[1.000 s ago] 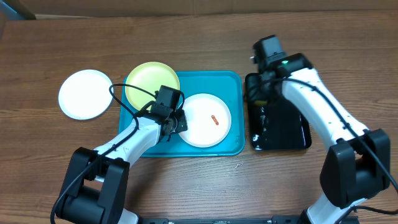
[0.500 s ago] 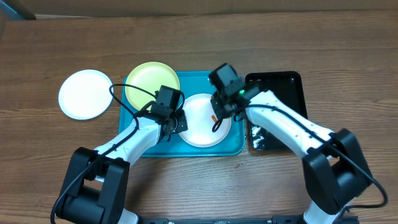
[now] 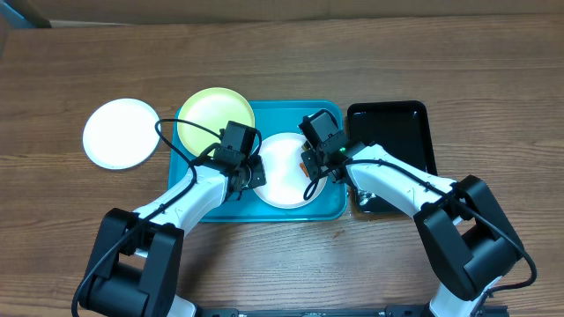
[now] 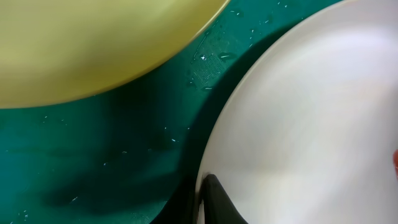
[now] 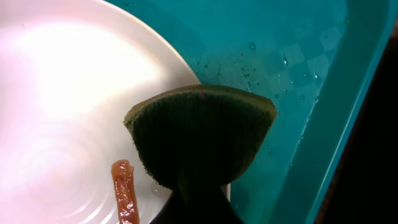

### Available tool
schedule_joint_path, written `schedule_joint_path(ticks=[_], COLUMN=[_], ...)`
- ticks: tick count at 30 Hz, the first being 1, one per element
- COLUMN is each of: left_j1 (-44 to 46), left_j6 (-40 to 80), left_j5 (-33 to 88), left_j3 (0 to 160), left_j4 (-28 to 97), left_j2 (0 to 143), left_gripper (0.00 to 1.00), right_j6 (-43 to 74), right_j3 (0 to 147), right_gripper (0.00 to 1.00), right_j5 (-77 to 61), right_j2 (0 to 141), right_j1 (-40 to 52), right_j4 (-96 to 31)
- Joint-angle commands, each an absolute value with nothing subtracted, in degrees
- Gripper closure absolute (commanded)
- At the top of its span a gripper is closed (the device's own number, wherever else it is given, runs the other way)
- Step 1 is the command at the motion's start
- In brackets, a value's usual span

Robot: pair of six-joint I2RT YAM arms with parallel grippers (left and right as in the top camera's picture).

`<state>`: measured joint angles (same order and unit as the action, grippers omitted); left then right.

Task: Clean dirty plates on tray and stack at the side
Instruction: 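Wipe the white plate with the sponge using the right gripper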

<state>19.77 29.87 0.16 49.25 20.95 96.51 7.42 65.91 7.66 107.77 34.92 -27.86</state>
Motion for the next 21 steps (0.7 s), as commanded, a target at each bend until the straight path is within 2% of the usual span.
schedule_joint_path(ticks=[1, 9, 21], left_j1=[19.9, 19.9, 19.9], left_j6=[29.6, 29.6, 29.6], left_j5=[-0.2, -0.2, -0.2], left_j3=[48.9, 49.0, 49.0], left_j4=[21.1, 21.1, 21.1], left_j2=[97.0, 97.0, 97.0], left_gripper=[0.92, 0.92, 0.92], right_j6=[7.2, 7.2, 7.2], right_j3=[65.1, 73.8, 69.8], right_gripper=[0.96, 0.96, 0.96], right_j5=[6.7, 9.8, 10.0], right_j2=[107.5, 106.7, 110.7], right_j1=[35.3, 37.6, 39.3], right_j4=[-27.2, -31.9, -28.3])
